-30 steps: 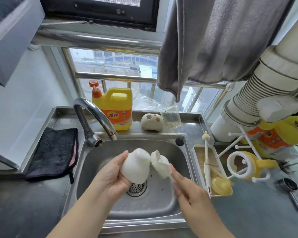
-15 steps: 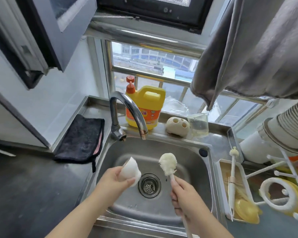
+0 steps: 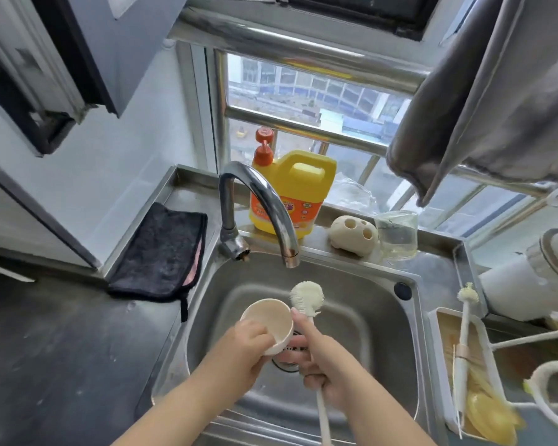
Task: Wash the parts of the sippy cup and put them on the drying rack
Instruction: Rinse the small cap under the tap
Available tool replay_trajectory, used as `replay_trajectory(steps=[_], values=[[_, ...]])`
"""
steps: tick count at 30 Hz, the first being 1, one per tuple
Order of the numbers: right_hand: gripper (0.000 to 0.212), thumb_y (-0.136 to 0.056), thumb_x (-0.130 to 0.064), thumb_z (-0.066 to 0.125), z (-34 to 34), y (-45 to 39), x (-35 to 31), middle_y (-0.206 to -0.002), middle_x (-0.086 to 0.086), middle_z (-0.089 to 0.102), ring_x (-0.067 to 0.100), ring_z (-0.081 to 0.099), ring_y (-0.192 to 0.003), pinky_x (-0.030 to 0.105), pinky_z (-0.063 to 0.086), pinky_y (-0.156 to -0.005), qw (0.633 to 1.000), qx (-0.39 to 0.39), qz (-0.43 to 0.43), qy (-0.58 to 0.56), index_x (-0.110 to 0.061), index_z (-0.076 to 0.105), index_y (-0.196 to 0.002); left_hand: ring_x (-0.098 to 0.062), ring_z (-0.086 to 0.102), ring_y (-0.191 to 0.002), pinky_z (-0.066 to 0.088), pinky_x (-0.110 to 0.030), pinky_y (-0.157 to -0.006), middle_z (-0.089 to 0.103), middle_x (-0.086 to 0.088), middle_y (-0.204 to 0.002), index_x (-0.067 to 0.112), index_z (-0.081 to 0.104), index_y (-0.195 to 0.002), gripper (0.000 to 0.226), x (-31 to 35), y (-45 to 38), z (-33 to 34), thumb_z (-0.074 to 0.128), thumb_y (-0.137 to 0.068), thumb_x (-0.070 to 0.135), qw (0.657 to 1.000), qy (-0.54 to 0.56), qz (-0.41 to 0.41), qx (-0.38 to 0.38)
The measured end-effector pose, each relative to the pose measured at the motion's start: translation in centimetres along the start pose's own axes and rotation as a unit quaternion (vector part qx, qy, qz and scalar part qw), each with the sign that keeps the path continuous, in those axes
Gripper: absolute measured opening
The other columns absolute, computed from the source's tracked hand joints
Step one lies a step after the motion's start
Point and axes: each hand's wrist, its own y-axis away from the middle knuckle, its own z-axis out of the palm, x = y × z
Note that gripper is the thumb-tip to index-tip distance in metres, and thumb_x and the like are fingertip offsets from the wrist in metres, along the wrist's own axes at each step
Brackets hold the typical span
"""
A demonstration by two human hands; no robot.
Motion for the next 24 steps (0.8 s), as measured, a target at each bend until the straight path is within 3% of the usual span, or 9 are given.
replay_trajectory(steps=[3,5,8,10,13,15,17,20,24], values=[[0.035,-0.087,-0.048,0.057,0.2,-0.3,-0.4,-0.068,0.001,0.067,0.005,0.019,-0.041,0.018,0.013,-0.04,0.999,-0.031,-0.014,-0.004,-0.014,0.064,-0.083,-0.016,0.047,-0.064,0.042,-0.023,-0.051,0.053,0.002,-0.07,0.015,0.053,-0.07,0.024,-0.5,-0.2,0.2,0.064,-0.058,-0.001,0.998,-0.039,0.047,0.017],[0.018,-0.09,-0.03,0.054,0.4,-0.7,-0.4,-0.051,-0.004,0.057,0.005,0.017,-0.04,0.018,0.013,-0.039,0.999,-0.033,-0.018,-0.001,-0.015,0.054,-0.078,-0.016,0.046,-0.068,0.044,-0.024,-0.051,0.054,0.002,-0.073,0.016,0.052,-0.076,0.024,-0.7,-0.3,0.3,0.064,-0.063,0.001,0.997,-0.036,0.063,0.023],[0.016,-0.084,-0.009,0.045,0.7,-1.8,-0.4,-0.044,-0.007,0.032,0.007,0.017,-0.04,0.019,0.013,-0.039,1.0,-0.003,-0.023,-0.007,-0.017,0.04,-0.071,-0.014,0.047,-0.078,0.048,-0.025,-0.055,0.054,0.003,-0.082,0.021,0.041,-0.078,0.017,-0.9,-0.2,0.2,0.058,-0.079,0.017,0.997,-0.007,0.066,0.043],[0.016,-0.079,-0.002,0.041,0.8,-2.4,-0.5,-0.044,-0.006,0.028,0.009,0.019,-0.039,0.02,0.015,-0.04,0.998,0.023,-0.038,0.047,-0.016,0.039,-0.07,-0.013,0.05,-0.089,0.051,-0.026,-0.063,0.056,0.005,-0.091,0.021,0.044,-0.078,0.016,-0.9,0.0,0.0,0.058,-0.081,0.029,0.997,0.002,0.056,0.047],[0.019,-0.081,0.001,0.036,0.9,-3.0,-1.0,-0.034,-0.005,0.039,0.009,0.025,-0.032,0.018,0.02,-0.039,0.991,0.049,-0.053,0.117,-0.011,0.044,-0.069,-0.003,0.048,-0.107,0.039,-0.013,-0.091,0.059,0.009,-0.103,0.02,0.058,-0.074,0.026,-0.5,-0.3,-0.5,0.059,-0.083,0.043,0.993,0.079,-0.042,0.078],[0.021,-0.083,0.003,0.032,0.7,-3.3,-1.3,-0.039,0.003,0.05,0.009,0.027,-0.029,0.015,0.021,-0.036,0.991,0.052,-0.055,0.108,-0.006,0.049,-0.075,0.003,0.049,-0.103,0.035,-0.009,-0.092,0.058,0.014,-0.1,0.019,0.062,-0.075,0.024,-0.3,-1.4,-1.3,0.06,-0.083,0.042,0.968,0.143,-0.156,0.131],[0.022,-0.082,0.004,0.029,0.4,-3.6,-1.4,-0.047,0.009,0.052,0.01,0.028,-0.028,0.014,0.022,-0.035,0.991,0.058,-0.057,0.103,-0.004,0.05,-0.079,-0.005,0.057,-0.094,0.044,-0.02,-0.083,0.06,0.01,-0.093,0.018,0.062,-0.083,0.013,-1.0,-3.0,-1.8,0.064,-0.086,0.031,0.919,0.197,-0.3,0.166],[0.023,-0.082,0.002,0.03,-0.2,-4.3,-1.4,-0.05,0.007,0.048,0.009,0.029,-0.029,0.014,0.023,-0.035,0.985,0.069,-0.063,0.142,-0.008,0.051,-0.078,-0.018,0.059,-0.088,0.05,-0.033,-0.083,0.061,-0.004,-0.094,0.008,0.058,-0.101,0.027,-2.9,-6.1,-2.6,0.061,-0.091,0.032,0.781,0.312,-0.524,0.137],[0.021,-0.082,-0.001,0.032,-0.3,-5.5,-1.4,-0.046,0.003,0.047,0.011,0.027,-0.033,0.016,0.02,-0.038,0.986,0.076,-0.048,0.139,-0.01,0.051,-0.079,-0.02,0.057,-0.083,0.052,-0.037,-0.077,0.058,-0.008,-0.094,0.004,0.049,-0.107,0.045,-4.7,-9.5,-2.5,0.051,-0.093,0.047,0.574,0.536,-0.606,0.13]])
